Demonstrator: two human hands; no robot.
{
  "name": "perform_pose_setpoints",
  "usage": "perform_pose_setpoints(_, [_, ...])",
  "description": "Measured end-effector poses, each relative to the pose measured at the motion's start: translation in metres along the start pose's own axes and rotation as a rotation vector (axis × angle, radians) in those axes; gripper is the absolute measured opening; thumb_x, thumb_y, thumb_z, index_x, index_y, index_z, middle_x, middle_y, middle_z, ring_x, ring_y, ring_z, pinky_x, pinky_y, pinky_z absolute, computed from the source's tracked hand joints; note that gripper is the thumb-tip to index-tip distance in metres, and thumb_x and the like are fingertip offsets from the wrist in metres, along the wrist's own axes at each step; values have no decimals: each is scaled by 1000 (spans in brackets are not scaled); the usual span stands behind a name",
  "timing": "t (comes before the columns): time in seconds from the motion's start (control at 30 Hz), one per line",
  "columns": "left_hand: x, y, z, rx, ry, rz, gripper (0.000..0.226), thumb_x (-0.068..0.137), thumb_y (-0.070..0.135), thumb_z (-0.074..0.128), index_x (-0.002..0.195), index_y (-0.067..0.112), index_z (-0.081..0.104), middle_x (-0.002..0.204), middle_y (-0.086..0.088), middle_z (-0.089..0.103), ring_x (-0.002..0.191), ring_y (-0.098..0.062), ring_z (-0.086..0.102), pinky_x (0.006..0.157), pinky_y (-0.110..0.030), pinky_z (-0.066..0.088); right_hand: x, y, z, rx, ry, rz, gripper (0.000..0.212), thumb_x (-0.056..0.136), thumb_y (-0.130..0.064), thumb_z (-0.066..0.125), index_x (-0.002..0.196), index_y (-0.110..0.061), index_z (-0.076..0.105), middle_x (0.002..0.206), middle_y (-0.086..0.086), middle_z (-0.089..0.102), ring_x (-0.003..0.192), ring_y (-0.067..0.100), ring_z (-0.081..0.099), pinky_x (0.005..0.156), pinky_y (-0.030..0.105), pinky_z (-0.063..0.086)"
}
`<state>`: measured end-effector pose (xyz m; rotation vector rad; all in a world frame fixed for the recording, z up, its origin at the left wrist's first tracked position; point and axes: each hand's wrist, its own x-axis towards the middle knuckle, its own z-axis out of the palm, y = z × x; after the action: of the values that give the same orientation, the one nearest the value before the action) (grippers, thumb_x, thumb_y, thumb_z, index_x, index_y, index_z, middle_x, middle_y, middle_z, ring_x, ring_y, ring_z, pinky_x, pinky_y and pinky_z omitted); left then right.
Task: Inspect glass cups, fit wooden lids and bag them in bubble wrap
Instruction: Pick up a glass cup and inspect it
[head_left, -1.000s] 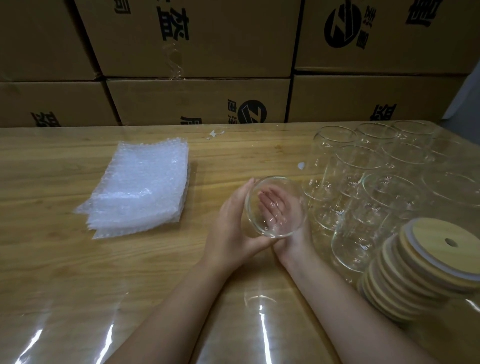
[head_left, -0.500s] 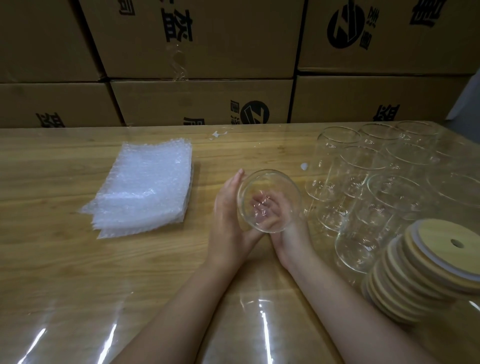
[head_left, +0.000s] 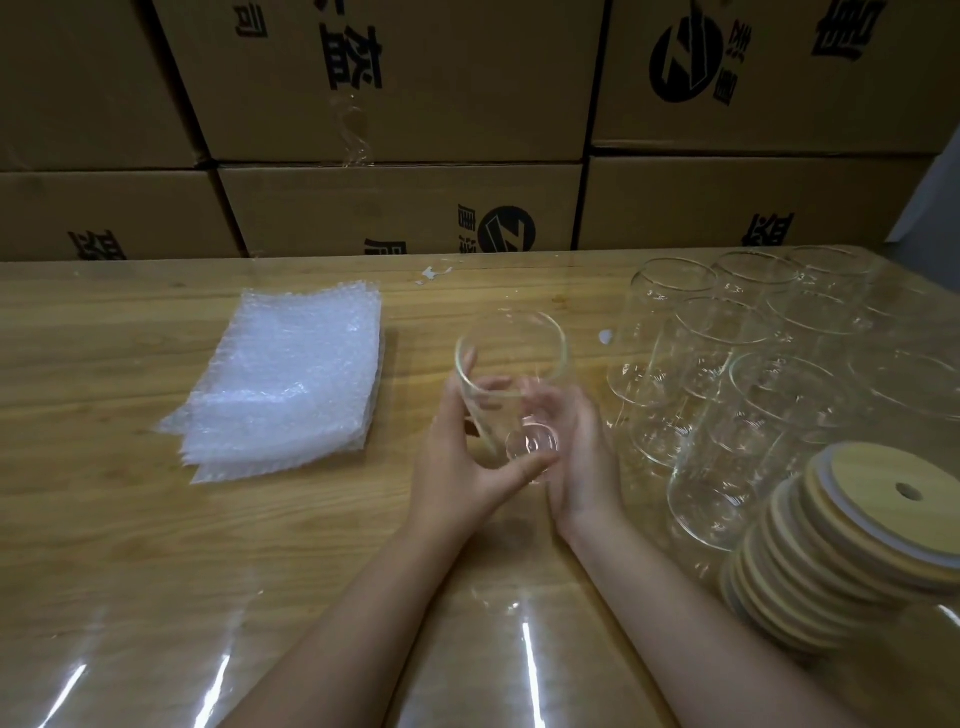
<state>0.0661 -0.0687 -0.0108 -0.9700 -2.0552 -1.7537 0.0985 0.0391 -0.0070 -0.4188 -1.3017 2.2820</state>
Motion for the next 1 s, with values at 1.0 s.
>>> perform_pose_setpoints(1.0, [15,-3,-28,-850,-452,-857,70,78,41,59,144,35,37,128,-25,59,95,-40,53,66,-36,37,-12,2,2,-305,-98,-331,39,84,-55,46,122,-62,40,147,-18,34,130,-10,38,89,4,38])
